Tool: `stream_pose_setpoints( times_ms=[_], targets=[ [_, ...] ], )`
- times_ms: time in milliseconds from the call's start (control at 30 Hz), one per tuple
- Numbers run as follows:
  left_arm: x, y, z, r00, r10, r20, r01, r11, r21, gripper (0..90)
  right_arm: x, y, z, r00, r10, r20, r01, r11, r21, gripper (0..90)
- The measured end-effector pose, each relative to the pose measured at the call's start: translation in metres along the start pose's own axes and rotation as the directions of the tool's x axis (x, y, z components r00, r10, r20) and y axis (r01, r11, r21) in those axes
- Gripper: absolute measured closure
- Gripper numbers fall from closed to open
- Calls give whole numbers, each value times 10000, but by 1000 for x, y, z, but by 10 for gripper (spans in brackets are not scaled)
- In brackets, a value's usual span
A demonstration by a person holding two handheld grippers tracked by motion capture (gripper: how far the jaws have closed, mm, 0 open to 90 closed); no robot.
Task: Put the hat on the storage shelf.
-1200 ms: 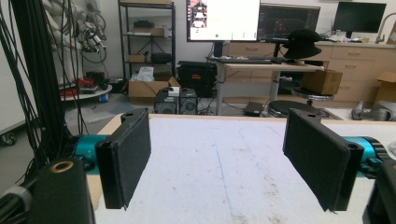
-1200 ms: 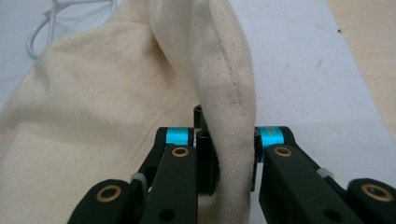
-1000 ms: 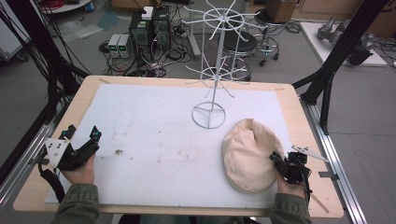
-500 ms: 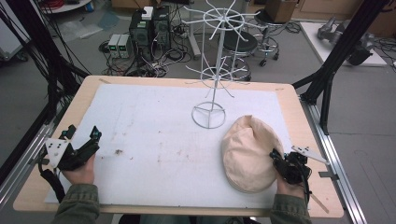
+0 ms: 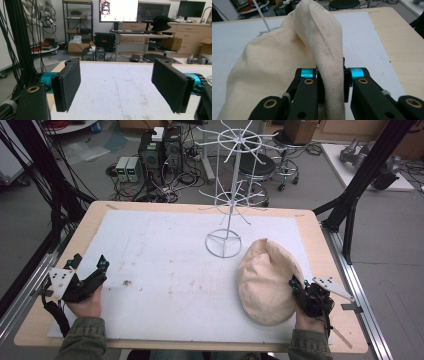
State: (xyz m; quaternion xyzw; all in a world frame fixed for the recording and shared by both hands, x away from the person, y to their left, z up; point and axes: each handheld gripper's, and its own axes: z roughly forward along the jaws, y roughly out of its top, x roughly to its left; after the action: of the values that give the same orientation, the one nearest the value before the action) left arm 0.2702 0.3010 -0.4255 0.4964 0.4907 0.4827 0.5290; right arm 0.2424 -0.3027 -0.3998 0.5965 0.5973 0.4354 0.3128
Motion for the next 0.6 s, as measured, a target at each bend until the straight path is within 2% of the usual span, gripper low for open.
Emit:
stream_pose_setpoints(
  times_ms=[300, 467, 600],
  targets=[
    [0, 0, 0, 10000, 17, 24, -17, 10000, 23, 238, 4, 4, -6, 9993, -376, -20, 374, 9968, -702, 828],
    [0, 0, 0, 10000, 23, 20, -23, 10000, -1, 238, 8, 5, -10, 9968, -793, 63, 795, 9893, -1223, 828],
    [0, 0, 1, 10000, 27, 27, -27, 10000, 13, 238, 10, 6, -13, 9959, -898, 85, 900, 9855, -1440, 829]
  ],
)
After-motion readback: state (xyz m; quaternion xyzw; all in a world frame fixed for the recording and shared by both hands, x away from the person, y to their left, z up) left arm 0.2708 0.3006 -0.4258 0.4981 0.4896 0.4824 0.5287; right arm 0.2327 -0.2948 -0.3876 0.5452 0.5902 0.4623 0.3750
